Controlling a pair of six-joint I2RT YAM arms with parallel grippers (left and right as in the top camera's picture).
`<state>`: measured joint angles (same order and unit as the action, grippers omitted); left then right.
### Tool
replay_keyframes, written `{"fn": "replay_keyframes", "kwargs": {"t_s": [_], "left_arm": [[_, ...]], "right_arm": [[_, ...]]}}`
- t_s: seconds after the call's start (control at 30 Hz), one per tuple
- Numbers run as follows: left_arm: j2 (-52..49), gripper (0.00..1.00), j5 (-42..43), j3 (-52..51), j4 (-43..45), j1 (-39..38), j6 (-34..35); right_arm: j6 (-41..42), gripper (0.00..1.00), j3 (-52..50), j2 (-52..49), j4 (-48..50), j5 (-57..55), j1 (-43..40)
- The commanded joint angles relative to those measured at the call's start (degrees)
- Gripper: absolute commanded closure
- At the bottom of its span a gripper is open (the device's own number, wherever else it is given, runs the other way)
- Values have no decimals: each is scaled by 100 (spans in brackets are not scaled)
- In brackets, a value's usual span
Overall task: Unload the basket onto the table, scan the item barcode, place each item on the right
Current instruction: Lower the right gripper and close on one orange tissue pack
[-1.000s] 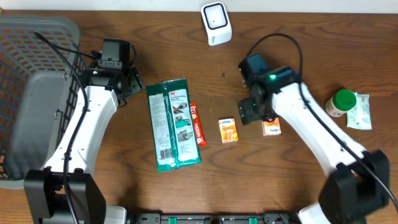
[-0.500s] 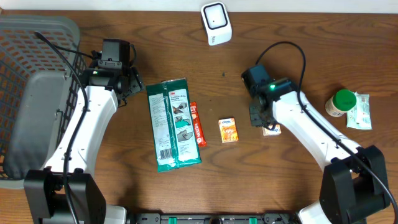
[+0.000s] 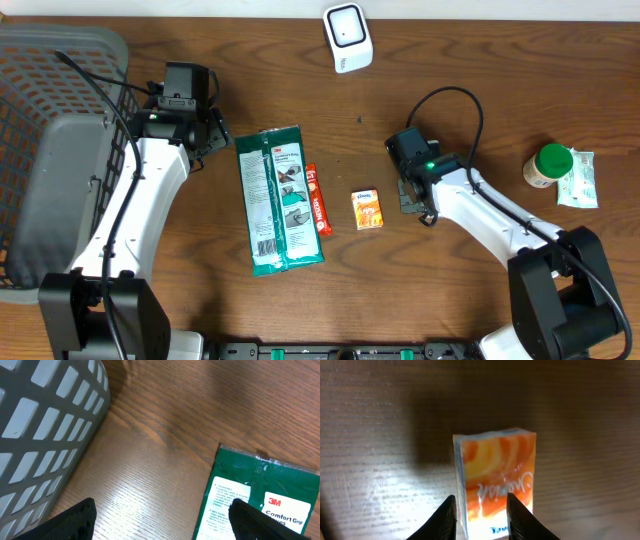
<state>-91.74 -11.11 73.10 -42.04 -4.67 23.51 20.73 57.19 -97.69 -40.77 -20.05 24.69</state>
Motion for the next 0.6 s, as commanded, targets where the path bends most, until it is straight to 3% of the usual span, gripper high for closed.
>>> {"fn": "replay_keyframes", "kwargs": {"t_s": [0.0, 0.57], "left_arm": [[2, 15, -98, 26, -15, -2, -57], [2, 15, -98, 26, -15, -2, -57]], "right_arm": [[-22, 71, -157, -46, 205, -136, 57], [-249, 75, -710, -48, 835, -238, 55]]}}
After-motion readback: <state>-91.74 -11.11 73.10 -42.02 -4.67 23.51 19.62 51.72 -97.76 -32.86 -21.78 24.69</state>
